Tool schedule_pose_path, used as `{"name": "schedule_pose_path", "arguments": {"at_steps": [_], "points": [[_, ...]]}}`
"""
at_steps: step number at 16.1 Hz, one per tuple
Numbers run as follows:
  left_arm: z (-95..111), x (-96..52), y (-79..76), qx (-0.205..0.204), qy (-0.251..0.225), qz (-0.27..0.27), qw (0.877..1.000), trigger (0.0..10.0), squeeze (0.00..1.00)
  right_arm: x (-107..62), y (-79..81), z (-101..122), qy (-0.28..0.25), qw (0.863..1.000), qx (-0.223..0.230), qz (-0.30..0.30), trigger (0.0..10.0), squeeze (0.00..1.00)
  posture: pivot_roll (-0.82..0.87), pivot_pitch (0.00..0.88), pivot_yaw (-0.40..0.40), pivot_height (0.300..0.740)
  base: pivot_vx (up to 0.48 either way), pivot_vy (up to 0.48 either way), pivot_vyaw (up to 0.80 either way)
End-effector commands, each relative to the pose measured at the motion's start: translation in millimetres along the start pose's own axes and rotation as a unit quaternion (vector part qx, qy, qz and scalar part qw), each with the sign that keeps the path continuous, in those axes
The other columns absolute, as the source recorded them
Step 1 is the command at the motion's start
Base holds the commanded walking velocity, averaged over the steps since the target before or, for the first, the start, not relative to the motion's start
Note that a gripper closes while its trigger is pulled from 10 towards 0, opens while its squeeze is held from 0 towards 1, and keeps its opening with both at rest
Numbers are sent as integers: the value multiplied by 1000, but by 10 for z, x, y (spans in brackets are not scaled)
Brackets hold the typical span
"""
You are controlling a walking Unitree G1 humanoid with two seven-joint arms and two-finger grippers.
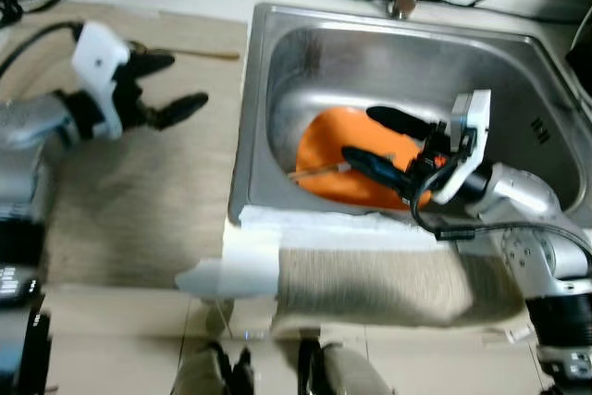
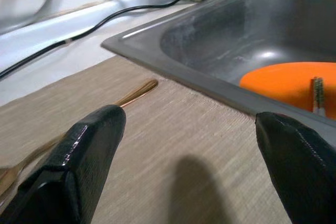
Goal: Kitchen organization
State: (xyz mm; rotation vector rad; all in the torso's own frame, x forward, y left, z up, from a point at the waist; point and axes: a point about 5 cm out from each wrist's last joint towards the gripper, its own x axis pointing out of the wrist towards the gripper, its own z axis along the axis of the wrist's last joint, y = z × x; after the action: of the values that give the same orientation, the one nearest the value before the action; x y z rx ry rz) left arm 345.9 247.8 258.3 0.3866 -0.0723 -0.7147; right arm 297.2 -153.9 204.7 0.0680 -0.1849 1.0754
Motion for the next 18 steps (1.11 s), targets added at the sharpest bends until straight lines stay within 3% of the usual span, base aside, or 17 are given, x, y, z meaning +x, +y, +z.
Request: {"name": "schedule_pose_path", "arguments": {"at_steps": [1, 2, 3, 4, 11, 18], "points": [[11, 61, 26, 10, 4, -11, 1000, 10000, 1000, -21, 28, 11, 4, 1000, -4, 6, 10000, 1000, -135, 222, -109, 740, 0, 0, 0], [39, 92, 62, 11, 3, -6, 1000, 10000, 1000, -33, 40, 2, 5, 1000, -3, 3, 10000, 1000, -137, 222, -110, 740, 0, 0, 0], [39, 136, 108, 16, 5, 1, 1000, 10000, 933, -42, 48, -24, 7, 1000, -3, -6, 10000, 1000, -145, 231, -112, 740, 0, 0, 0], [18, 167, 156, 20, 12, 13, 1000, 10000, 0, -27, 55, -54, 4, 1000, -1, -15, 10000, 1000, -149, 234, -116, 740, 0, 0, 0], [74, 280, 375, 30, 49, 69, 996, 10000, 0, 46, 115, 21, 8, 1000, -6, 17, 10000, 1000, -183, 263, -138, 740, 0, 0, 0], [11, 364, 398, 28, 95, 106, 989, 10000, 0, -19, 158, 61, 23, 999, -7, 25, 10000, 1000, -218, 280, -138, 740, 0, 0, 0]]}}
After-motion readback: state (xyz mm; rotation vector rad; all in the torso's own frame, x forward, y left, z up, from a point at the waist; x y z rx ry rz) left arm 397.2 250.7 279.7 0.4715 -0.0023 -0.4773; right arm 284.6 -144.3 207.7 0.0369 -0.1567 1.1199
